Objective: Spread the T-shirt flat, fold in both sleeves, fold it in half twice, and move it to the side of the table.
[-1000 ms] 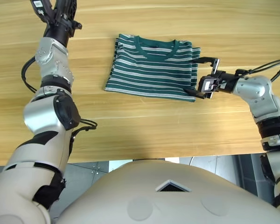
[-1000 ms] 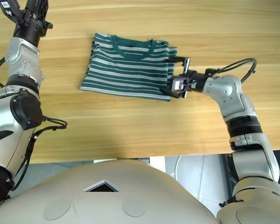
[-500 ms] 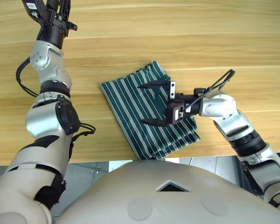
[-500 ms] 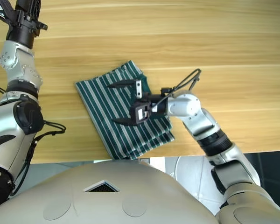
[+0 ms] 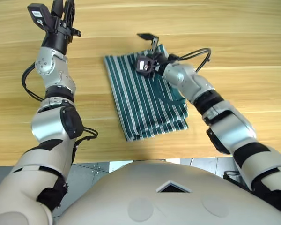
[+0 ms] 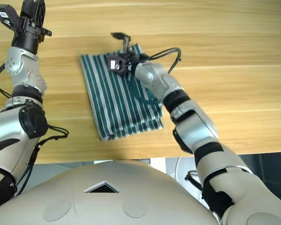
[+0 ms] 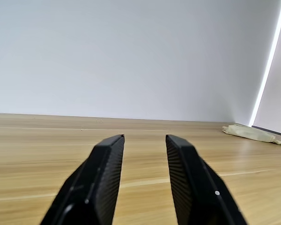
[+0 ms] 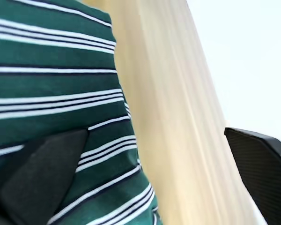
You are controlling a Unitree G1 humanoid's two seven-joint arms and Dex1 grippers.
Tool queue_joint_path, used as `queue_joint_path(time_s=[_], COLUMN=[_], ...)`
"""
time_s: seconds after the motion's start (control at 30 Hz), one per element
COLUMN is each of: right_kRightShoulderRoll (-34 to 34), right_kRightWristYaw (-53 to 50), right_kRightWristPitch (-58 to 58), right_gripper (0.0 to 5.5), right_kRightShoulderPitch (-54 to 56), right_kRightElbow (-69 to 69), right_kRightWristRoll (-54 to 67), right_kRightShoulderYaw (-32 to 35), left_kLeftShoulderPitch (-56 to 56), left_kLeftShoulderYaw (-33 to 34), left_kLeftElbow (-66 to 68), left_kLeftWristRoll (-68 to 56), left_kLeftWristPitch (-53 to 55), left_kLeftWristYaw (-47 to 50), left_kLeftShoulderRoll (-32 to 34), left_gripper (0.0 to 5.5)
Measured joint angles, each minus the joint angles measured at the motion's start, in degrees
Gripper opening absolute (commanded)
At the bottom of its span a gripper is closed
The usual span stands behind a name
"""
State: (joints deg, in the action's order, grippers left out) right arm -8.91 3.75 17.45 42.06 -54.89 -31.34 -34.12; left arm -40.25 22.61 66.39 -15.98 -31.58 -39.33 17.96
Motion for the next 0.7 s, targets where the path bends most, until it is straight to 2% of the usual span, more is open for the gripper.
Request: queue_joint_path(time_s=[0.17,0.43,0.57,0.7], right_kRightShoulderRoll=[1.20,1.16,-2.23,-5.99], right_kRightWristYaw=[-3.86,-3.95,-3.24,5.49], right_kRightWristPitch=[-0.47,2.55,9.23,11.29], right_gripper=[5.39,5.39,5.39,5.39], right_kRightShoulderPitch=[3.14,2.68,-2.26,-7.85], right_kRightElbow=[-8.51,-8.55,6.01,28.07], right_kRightWristRoll=[0.24,1.66,7.10,16.91], right_kRightShoulderYaw=[2.08,4.60,10.25,14.50], left_kLeftShoulderPitch=[0.82,3.85,12.32,20.30], left_kLeftShoulderYaw=[-1.18,-4.07,-7.26,-9.24], left_kLeftElbow=[-1.59,-5.70,-19.86,-39.67], left_kLeftWristRoll=[0.00,-0.13,-4.42,-11.57], left_kLeftWristPitch=[-0.94,-3.32,-4.65,-0.20], left_kLeftWristYaw=[-0.46,-6.55,-19.42,-27.45], left_kLeftShoulderRoll=[-0.61,-1.66,-1.22,2.16], left_gripper=[1.65,1.65,1.65,1.65])
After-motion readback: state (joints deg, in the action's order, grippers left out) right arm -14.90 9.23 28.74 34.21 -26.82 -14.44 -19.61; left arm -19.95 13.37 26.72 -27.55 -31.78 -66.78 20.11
